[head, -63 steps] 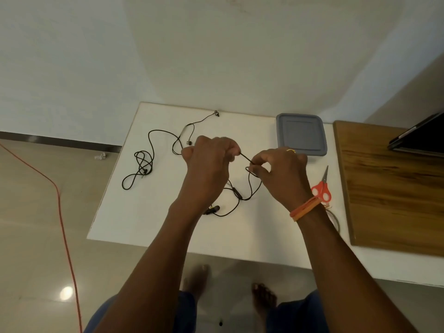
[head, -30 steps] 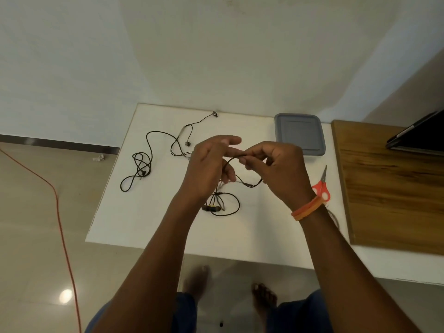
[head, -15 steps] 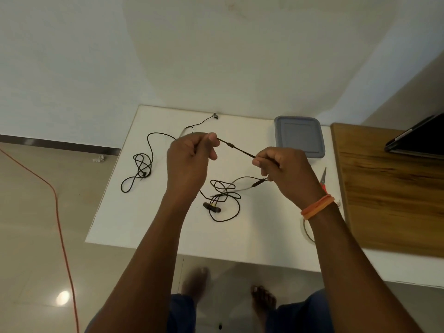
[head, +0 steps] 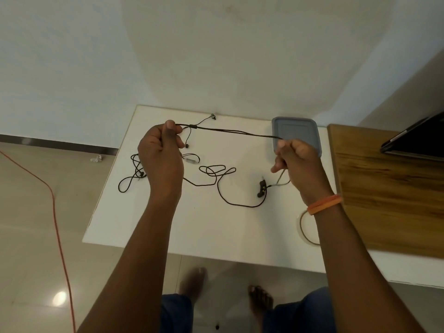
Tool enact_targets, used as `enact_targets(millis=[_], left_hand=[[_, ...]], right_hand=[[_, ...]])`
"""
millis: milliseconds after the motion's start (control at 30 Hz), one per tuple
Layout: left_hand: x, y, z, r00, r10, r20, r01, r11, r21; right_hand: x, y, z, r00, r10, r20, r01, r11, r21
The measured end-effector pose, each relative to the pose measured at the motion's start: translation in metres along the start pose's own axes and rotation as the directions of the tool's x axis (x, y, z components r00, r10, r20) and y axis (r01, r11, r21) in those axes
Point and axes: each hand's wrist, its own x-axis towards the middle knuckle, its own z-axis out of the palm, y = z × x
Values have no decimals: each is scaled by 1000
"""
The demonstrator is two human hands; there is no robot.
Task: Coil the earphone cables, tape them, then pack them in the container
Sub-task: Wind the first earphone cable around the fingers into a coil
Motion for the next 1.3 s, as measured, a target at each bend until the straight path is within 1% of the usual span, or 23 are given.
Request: enact_targets(millis=[100,200,233,267,333,400,467,567,633,667,700,733,800,833,867,900,967,1033,1067,1133,1200,1267,1300], left_hand=[[0,-2,0,1000,9,-15,-8,998,65],[-2,-2,-3,997,76,-16,-69,965,255],[-3,-2,-2,996,85,5,-83,951,297],[-3,-4,-2,997,72,39,-81,948,309],[-4,-7,1,993,19,120,-52,957,284],[-4,-10,3,984,-18,176,-30,964,266],[-4,-10,3,980,-23,200,-30,965,261],[-3,-4,2,967,-42,250,-10,979,205],[-5,1,2,934,-86,348,22,983,182],[-8,2,4,907,-111,407,35,982,188],[-11,3,7,875,-132,466,41,979,200],[-15,4,10,841,-144,521,38,977,209],[-23,6,16,776,-141,615,11,978,210],[-25,7,18,751,-135,646,-3,978,208],[-27,7,19,734,-134,666,-15,977,213],[-26,7,18,726,-137,674,-27,974,227],[-22,4,14,720,-153,677,-61,958,281],[-15,-1,6,720,-170,673,-113,928,356],[-12,-2,3,720,-179,671,-142,907,395],[-8,-4,-3,722,-195,664,-191,866,462],[-5,-7,-5,730,-205,652,-221,831,510],[-5,-10,-5,737,-209,642,-243,805,541],[-7,-10,-3,736,-209,644,-251,799,546]], right_hand=[[-1,-6,-7,1000,31,-6,-28,960,280],[-1,-13,-16,988,123,93,-155,786,599],[0,-15,-17,983,138,121,-183,738,650],[0,-15,-18,980,151,128,-198,727,657],[0,-9,-16,984,163,67,-174,837,519],[0,0,-13,992,123,-14,-116,964,240],[1,9,-9,999,42,-24,-42,999,-2],[1,21,-4,1000,13,16,-7,945,-327],[2,25,-2,999,40,-29,-49,853,-520],[1,23,-1,999,29,-24,-37,827,-561],[-1,19,2,1000,-16,26,27,843,-537],[-3,12,6,992,-74,98,109,899,-423],[-12,-10,21,951,-136,278,163,984,-75],[-17,-17,29,920,-174,352,178,984,21],[-21,-21,35,894,-219,390,223,974,36],[-23,-21,39,880,-254,401,267,963,24],[-20,-17,38,891,-288,351,327,944,-54],[-10,-7,25,919,-331,212,374,904,-208],[-4,-1,16,933,-337,129,360,883,-302],[6,14,-4,959,-278,-44,226,852,-472],[6,27,-15,978,-145,-152,37,833,-552],[5,36,-11,996,-13,-93,-42,822,-568],[3,35,-6,999,39,-6,-35,818,-575]])
